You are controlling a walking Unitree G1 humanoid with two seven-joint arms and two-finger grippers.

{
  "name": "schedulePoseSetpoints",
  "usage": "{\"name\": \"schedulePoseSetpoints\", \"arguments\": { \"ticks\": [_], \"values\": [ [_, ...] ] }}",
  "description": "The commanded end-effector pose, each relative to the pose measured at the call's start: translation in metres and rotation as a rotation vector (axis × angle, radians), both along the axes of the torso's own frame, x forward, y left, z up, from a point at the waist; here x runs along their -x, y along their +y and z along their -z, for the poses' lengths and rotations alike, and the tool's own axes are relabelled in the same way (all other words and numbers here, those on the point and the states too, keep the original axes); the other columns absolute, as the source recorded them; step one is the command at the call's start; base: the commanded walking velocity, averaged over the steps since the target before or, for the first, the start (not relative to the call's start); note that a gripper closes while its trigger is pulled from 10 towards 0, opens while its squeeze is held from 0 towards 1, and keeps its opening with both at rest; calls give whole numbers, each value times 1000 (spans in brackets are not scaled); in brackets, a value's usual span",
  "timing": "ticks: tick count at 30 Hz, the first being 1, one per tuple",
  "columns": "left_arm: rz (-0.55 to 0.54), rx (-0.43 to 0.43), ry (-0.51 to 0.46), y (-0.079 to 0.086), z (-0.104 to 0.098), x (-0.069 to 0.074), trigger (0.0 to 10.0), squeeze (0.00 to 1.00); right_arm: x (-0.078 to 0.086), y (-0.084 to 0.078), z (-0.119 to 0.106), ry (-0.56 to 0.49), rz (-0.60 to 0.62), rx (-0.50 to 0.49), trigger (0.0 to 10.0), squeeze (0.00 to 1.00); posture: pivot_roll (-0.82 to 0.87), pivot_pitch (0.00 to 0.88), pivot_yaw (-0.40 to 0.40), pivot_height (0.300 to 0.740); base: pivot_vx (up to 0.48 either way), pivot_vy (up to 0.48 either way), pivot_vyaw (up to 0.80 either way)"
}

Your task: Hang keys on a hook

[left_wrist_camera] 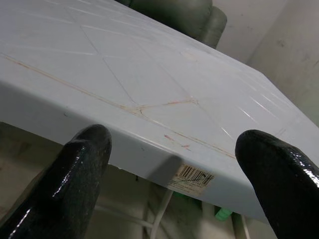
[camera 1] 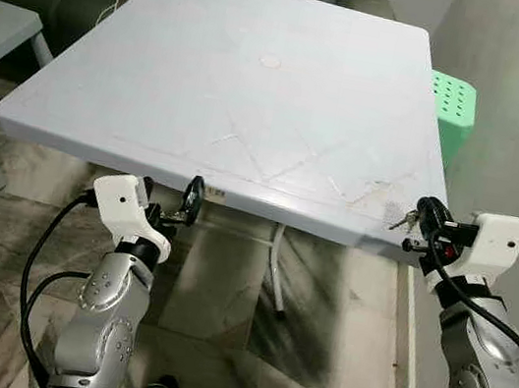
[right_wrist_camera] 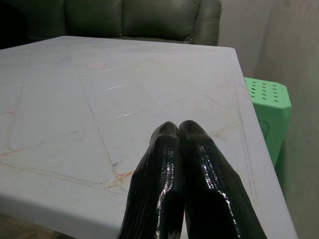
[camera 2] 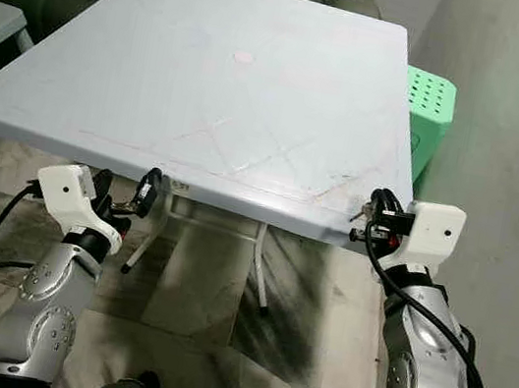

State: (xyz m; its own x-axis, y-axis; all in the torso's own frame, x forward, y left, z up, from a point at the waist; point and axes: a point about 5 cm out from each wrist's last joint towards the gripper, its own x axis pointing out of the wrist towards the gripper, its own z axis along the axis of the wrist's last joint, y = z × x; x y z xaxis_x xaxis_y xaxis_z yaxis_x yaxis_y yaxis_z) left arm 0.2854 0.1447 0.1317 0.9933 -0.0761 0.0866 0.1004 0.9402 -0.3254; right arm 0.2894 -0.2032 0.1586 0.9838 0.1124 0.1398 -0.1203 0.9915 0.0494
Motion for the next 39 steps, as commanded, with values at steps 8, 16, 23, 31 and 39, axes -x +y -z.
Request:
{"name": "schedulePoseSetpoints", "arguments": {
  "ticks": [8, 16, 23, 31, 39],
  "values": [
    [2, 7, 13, -1, 2, -1, 10000, 0, 0, -3, -1, 0, 10, 11, 10000, 0, -37, 140, -79, 740, 0, 0, 0],
    [1, 6, 15, -1, 2, -1, 10000, 0, 1, -3, 0, 2, 15, 8, 10000, 0, -37, 145, -79, 740, 0, 0, 0],
    [0, 5, 9, 1, 1, -1, 10000, 0, 1, -4, 0, 2, 19, 5, 10000, 0, -36, 147, -77, 740, 0, 0, 0],
    [-2, 4, -1, 2, 0, -1, 10000, 0, 1, -4, 0, 1, 20, 3, 10000, 0, -36, 141, -75, 740, 0, 0, 0],
    [5, -1, 0, 1, 0, -3, 10000, 0, 0, -3, 0, -4, 20, 1, 10000, 0, -39, 130, -72, 740, 0, 0, 0]
  ]
}}
